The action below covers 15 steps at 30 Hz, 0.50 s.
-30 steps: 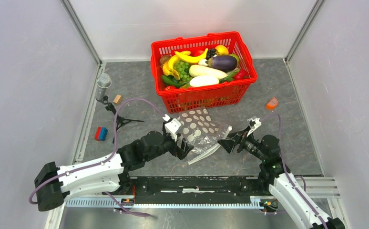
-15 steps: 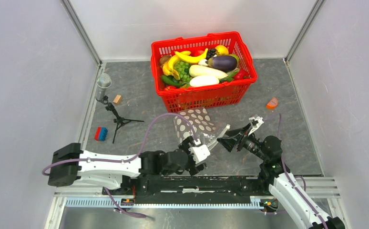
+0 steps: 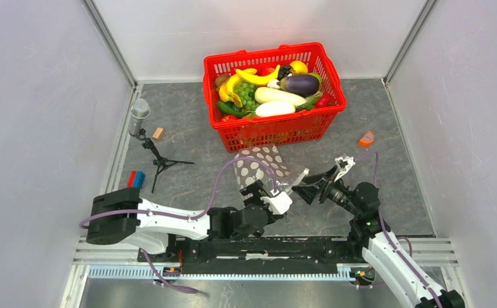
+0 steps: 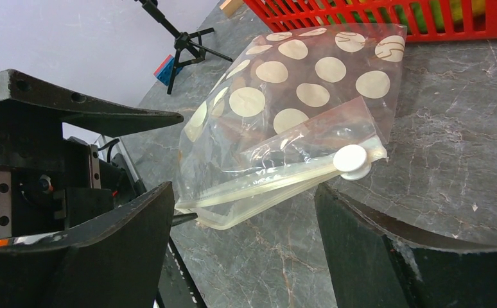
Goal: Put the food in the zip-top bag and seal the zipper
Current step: Pick up the zipper food storage bag at the center of the board.
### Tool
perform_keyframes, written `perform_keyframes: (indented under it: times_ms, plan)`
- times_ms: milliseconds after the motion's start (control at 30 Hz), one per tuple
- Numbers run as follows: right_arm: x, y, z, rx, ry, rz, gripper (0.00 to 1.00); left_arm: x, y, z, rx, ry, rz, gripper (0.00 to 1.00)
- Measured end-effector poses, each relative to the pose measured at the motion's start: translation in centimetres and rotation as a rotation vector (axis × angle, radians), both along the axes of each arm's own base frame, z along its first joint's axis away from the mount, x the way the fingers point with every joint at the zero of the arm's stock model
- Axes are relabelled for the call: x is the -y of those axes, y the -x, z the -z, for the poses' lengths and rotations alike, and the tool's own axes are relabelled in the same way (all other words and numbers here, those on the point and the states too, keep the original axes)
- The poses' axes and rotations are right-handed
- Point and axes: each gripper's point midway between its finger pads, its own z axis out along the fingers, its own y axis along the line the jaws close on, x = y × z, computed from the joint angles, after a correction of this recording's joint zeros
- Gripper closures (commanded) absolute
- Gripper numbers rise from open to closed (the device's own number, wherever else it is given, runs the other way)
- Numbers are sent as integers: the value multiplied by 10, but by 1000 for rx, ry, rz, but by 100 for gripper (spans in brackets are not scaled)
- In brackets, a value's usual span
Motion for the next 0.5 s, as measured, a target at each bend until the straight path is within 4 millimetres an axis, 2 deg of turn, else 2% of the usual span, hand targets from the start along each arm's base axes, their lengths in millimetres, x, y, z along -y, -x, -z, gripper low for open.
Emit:
perform_keyframes:
  times_ms: [300,500]
  plan:
    - [-1,-1,-2,-9,-18,0,15,4,2,0,3,8,8,7]
    - [-2,0,-6,-7,-32,-7,15,6,-4,19,32,-71,-23,12]
